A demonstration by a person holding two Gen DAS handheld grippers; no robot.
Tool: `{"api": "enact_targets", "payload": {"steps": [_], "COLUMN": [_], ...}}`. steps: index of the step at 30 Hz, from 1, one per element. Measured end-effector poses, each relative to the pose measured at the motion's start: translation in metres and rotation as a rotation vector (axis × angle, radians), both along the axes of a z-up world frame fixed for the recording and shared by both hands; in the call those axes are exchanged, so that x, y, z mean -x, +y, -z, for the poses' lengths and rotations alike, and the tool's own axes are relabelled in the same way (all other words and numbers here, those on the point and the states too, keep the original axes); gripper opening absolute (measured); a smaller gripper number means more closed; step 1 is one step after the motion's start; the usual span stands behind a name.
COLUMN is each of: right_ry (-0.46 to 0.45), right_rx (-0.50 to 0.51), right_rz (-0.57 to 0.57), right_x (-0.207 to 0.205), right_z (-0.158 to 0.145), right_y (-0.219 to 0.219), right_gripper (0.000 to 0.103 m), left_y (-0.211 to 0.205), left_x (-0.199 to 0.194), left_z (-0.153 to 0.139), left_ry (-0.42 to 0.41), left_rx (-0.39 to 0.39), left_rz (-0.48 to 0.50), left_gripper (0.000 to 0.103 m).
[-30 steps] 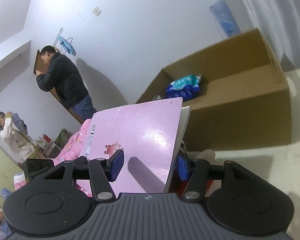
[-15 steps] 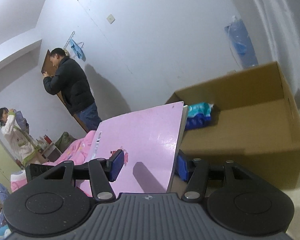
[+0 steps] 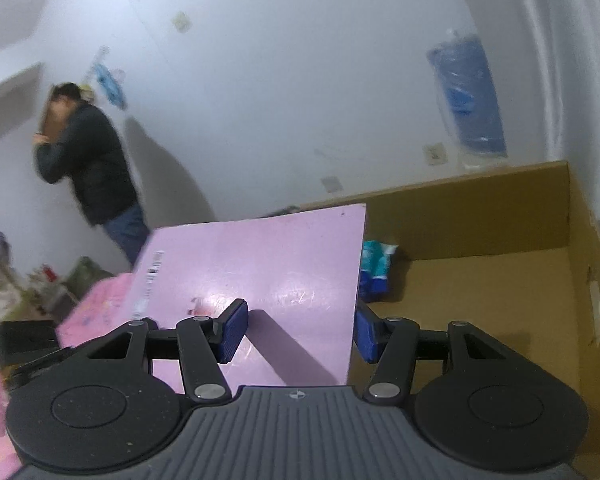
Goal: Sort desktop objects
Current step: 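Lift the pink board with the left gripper and carry it over the box, then lower the pink board into the box and open the left gripper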
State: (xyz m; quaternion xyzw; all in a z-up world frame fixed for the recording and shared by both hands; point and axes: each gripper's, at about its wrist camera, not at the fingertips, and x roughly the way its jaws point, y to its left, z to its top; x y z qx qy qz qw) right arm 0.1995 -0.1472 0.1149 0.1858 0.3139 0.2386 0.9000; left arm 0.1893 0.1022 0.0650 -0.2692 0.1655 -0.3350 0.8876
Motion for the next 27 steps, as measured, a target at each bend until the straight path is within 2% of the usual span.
{"api": "enact_targets", "payload": {"steps": [5, 11, 14, 19, 23, 27], "right_ry": [0.079, 0.136, 0.185, 0.318, 0.451, 0.501], "right_rx": [0.050, 0.117, 0.168, 0.200, 0.178, 0.264], "right_rz": [0.014, -0.014, -0.035, -0.069, -0.088, -0.100], "right_x": [-0.033, -0.052, -0.061, -0.078, -0.093, -0.096], "right_z": [0.015, 0.025, 0.031, 0.051, 0.066, 0.076], "right_y": [0.009, 0.017, 0.024, 0.028, 0.026, 0.026], "right_gripper": [0.059, 0.059, 0.059, 0.059, 0.058, 0.056], "left_y": [-0.009, 0.004, 0.006, -0.003, -0.020, -0.030], "left_x": [-0.031, -0.061, -0.072, -0.090, -0.096, -0.106], "left_z": [0.002, 0.016, 0.018, 0.021, 0.015, 0.014], "left_ry": [0.053, 0.173, 0.217, 0.278, 0.304, 0.358], "left_rx": [-0.100, -0.095, -0.132, -0.251, -0.393, -0.488], "left_rz": [-0.030, -0.009, -0.007, 0.006, 0.005, 0.051], "left_gripper": [0.018, 0.019, 0.020, 0.020, 0.020, 0.020]}}
